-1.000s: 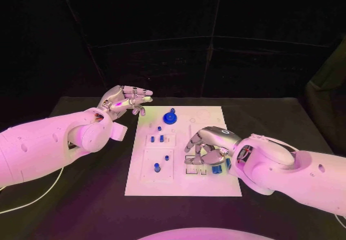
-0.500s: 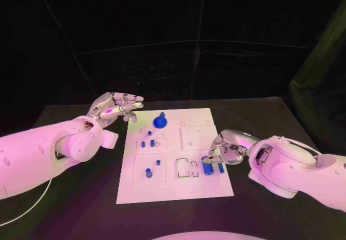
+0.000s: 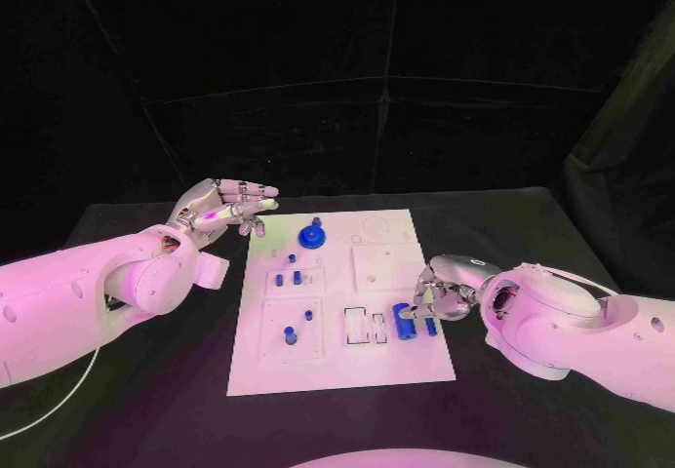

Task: Assemble the parts on the task board

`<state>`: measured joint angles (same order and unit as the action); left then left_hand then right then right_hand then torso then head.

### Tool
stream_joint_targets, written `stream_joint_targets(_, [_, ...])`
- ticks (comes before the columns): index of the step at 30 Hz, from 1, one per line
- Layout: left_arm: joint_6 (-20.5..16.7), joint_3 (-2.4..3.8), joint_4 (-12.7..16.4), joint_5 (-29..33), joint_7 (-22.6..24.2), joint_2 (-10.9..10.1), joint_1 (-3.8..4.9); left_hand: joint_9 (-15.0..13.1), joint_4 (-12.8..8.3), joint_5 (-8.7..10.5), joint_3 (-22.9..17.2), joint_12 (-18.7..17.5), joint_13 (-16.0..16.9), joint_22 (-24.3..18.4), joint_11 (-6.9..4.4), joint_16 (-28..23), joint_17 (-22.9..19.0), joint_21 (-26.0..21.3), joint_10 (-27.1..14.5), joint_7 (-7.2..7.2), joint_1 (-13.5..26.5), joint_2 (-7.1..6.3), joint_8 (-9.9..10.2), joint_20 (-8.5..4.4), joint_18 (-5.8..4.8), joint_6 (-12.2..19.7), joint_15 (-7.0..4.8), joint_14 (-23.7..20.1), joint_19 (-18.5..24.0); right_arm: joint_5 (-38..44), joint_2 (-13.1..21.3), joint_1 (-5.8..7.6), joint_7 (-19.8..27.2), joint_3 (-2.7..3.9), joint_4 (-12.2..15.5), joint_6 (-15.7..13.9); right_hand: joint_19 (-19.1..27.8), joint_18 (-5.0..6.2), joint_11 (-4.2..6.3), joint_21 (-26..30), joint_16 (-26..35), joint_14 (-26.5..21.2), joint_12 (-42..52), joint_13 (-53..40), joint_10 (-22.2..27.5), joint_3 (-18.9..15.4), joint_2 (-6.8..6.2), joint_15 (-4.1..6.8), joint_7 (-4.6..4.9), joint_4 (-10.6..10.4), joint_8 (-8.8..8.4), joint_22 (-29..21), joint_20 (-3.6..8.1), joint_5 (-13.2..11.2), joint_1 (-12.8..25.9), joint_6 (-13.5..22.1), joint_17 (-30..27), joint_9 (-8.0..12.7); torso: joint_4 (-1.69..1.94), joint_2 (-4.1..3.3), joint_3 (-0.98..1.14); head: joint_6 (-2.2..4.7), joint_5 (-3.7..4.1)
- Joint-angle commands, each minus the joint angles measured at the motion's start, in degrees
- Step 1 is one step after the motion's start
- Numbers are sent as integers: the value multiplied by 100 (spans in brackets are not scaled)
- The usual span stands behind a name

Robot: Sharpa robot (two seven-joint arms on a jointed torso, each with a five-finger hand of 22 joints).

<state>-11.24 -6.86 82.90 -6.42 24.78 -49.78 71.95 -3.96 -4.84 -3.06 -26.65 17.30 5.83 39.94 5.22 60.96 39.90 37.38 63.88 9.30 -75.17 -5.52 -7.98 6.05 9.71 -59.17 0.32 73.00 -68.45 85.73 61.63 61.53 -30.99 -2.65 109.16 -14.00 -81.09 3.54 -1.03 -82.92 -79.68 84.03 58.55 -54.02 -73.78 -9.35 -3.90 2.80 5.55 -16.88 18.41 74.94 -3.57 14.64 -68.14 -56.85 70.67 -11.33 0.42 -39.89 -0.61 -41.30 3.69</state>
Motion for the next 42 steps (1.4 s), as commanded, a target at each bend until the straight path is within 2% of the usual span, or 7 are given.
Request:
stream_joint_targets(1, [53,3,16,21,32,-5,9,7,-13,15,8,19,5,-5,-5,-37,-5,-15,-51,20,10,50,-20,7,75,9,8,-49,37,265,-88,-31,-113,-3,-45,317,-22,-53,-9,-30,-25,267,35,-10,31,-37,2,2,5,8,26,236,-8,26,76,50,10,-8,-7,-5,0,-17,-7])
stream_joint_targets(14, [57,0,11,21,27,-20,9,7,-13,15,8,19,5,-5,-5,-37,-5,-15,-51,20,10,50,-20,7,75,9,8,-49,37,313,-390,-224,-113,-5,-205,493,-36,-58,-5,-43,-53,276,96,-103,0,-65,1,4,-2,9,68,261,-9,31,111,45,61,-40,-5,0,-6,-58,-30])
stream_joint_targets(19, [65,-1,17,21,25,-24,9,7,-13,15,8,19,5,-5,-5,-37,-5,-15,-51,20,10,50,-20,7,75,9,8,-49,37,364,-464,-281,-140,-6,-309,501,-33,-58,10,-44,-56,276,108,-160,-5,-50,99,14,-19,27,136,265,-3,111,59,23,65,-97,1,0,-10,-67,-25])
stream_joint_targets(24, [69,-2,20,21,24,-32,9,7,-13,15,8,19,5,-5,-5,-37,-5,-15,-51,20,10,50,-20,7,75,9,8,-49,37,420,-475,-313,-166,-6,-320,88,-50,-63,59,-61,-76,283,245,-393,-110,118,481,53,-72,102,263,297,25,572,-338,-49,105,-215,3,5,-6,-64,-34])
stream_joint_targets(27, [71,-3,20,21,23,-35,9,7,-13,15,8,19,5,-5,-5,-37,-5,-15,-51,20,10,50,-20,7,75,9,8,-49,37,332,-416,-318,-154,-5,-235,-245,-70,-69,88,-77,-98,291,341,-523,-190,173,564,77,-102,152,305,326,47,792,-517,-97,143,-264,1,6,-4,-54,-36])
stream_joint_targets(33, [74,-7,17,21,19,-37,9,7,-13,15,8,19,5,-5,-5,-37,-5,-15,-51,20,10,50,-20,7,75,9,8,-49,37,-76,-174,-320,5,-2,117,-905,-118,-85,135,-117,-144,306,478,-721,-314,193,595,115,-152,201,340,397,85,1063,-710,-174,227,-343,-8,8,-11,-45,-29])
stream_joint_targets(42, [82,-13,14,21,18,-13,8,7,-13,15,8,19,5,-5,-5,-37,-5,-15,-51,20,10,50,-20,7,75,9,8,-49,37,-630,-209,-316,215,2,376,-1261,-147,-95,156,-140,-176,316,522,-803,-378,168,627,135,-173,140,332,439,107,1145,-701,-236,284,-392,17,-5,-11,-35,-26])
